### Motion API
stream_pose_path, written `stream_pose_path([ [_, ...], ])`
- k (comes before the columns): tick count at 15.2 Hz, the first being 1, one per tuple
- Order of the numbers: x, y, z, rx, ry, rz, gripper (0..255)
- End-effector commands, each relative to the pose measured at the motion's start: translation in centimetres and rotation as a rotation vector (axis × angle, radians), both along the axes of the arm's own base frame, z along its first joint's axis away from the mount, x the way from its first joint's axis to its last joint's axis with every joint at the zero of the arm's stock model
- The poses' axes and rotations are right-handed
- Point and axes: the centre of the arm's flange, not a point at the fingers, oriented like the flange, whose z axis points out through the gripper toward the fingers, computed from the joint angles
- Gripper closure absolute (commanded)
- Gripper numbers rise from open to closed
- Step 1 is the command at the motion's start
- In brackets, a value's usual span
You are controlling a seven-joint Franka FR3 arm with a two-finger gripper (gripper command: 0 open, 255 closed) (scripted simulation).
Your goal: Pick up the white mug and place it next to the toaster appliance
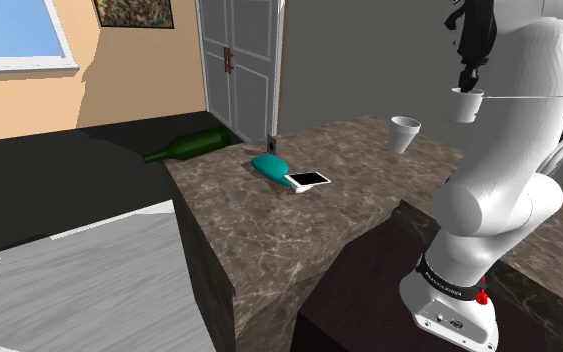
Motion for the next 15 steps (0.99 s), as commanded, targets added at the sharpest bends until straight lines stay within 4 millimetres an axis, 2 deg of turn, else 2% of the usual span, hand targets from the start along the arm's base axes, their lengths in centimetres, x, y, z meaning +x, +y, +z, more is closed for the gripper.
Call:
stream_pose_path([
  [1,-0.1,-0.1,-1.0,-0.001,0.0,0.0,255],
  [15,-0.1,-0.1,-8.4,-0.001,0.0,0.0,255],
])
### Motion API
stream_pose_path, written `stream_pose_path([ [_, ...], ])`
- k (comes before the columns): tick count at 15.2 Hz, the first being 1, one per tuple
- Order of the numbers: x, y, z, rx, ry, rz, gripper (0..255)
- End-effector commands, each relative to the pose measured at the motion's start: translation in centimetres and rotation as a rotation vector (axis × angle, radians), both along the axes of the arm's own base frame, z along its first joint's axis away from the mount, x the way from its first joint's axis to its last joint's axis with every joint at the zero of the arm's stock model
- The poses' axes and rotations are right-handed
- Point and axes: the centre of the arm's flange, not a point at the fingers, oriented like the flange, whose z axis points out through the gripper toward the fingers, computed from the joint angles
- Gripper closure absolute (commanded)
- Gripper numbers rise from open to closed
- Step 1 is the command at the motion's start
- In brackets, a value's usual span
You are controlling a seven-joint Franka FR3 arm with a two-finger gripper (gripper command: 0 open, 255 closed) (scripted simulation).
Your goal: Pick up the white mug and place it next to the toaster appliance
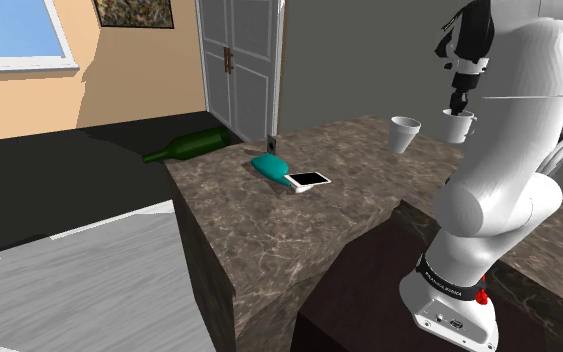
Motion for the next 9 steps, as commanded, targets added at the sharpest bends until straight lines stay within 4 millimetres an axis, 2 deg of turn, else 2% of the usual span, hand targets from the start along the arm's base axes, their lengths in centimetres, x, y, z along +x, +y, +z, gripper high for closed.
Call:
stream_pose_path([
  [1,0.1,0.0,-1.0,-0.001,0.0,0.0,255],
  [9,0.1,0.0,-5.2,-0.001,0.0,0.0,255],
])
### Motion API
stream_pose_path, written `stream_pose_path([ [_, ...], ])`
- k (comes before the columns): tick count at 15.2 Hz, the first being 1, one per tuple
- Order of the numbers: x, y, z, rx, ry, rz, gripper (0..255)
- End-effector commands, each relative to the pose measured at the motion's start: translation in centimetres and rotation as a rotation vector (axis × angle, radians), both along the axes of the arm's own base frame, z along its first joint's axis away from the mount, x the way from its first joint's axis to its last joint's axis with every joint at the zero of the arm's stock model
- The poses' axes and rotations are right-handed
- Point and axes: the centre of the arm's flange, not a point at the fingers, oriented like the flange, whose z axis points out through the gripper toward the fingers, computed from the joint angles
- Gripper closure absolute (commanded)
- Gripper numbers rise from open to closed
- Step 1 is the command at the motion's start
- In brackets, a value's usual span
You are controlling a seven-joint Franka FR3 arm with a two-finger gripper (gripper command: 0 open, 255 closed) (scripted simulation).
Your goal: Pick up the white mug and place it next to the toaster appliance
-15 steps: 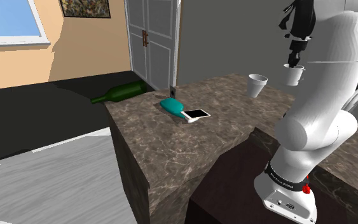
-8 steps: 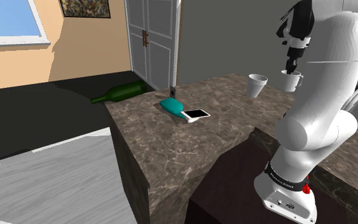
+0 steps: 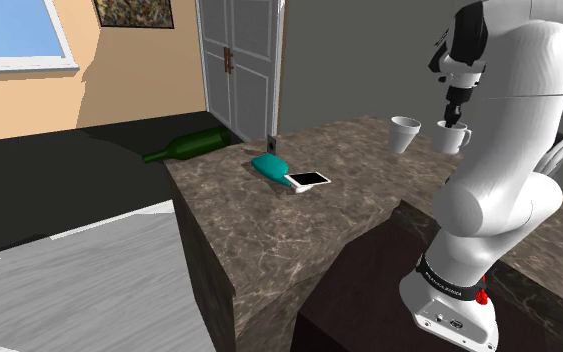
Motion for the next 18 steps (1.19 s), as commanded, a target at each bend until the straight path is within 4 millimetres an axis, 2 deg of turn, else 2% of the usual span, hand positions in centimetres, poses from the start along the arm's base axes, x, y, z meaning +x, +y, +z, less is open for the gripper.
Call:
stream_pose_path([
  [1,0.0,0.0,-1.0,-0.001,0.0,0.0,255],
  [11,0.0,0.0,-6.3,-0.001,0.0,0.0,255],
  [18,0.0,0.0,-6.3,-0.001,0.0,0.0,255],
])
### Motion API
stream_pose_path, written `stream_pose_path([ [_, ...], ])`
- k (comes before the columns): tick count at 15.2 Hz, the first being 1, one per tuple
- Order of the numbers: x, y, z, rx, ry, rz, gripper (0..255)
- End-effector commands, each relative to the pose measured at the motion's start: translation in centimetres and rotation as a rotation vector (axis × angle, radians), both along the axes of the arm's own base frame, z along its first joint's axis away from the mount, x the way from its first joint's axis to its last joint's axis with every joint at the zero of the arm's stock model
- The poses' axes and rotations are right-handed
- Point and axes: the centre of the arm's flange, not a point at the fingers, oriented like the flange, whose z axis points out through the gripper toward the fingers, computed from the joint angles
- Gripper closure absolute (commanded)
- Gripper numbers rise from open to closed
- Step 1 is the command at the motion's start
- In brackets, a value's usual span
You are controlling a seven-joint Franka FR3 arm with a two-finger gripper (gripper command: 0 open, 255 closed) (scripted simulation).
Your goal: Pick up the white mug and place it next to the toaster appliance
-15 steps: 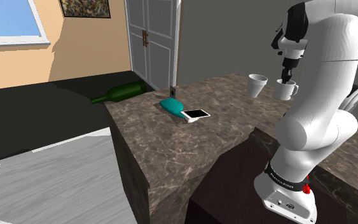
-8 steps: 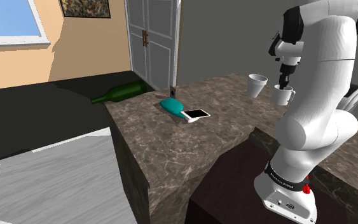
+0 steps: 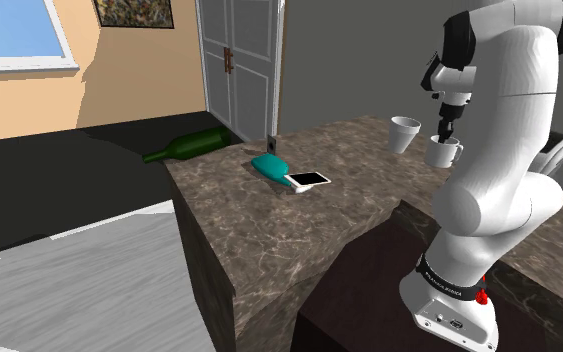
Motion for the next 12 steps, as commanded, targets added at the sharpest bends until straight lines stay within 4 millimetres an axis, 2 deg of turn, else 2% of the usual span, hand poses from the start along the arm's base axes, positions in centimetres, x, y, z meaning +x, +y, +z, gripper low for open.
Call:
stream_pose_path([
  [1,0.0,0.0,0.0,0.0,0.0,0.0,255],
  [2,0.0,0.0,0.0,0.0,0.0,0.0,0],
  [7,0.0,0.0,0.0,0.0,0.0,0.0,0],
  [11,0.5,0.0,5.0,0.0,0.0,0.0,0],
  [12,0.5,0.0,5.0,0.0,0.0,0.0,0],
])
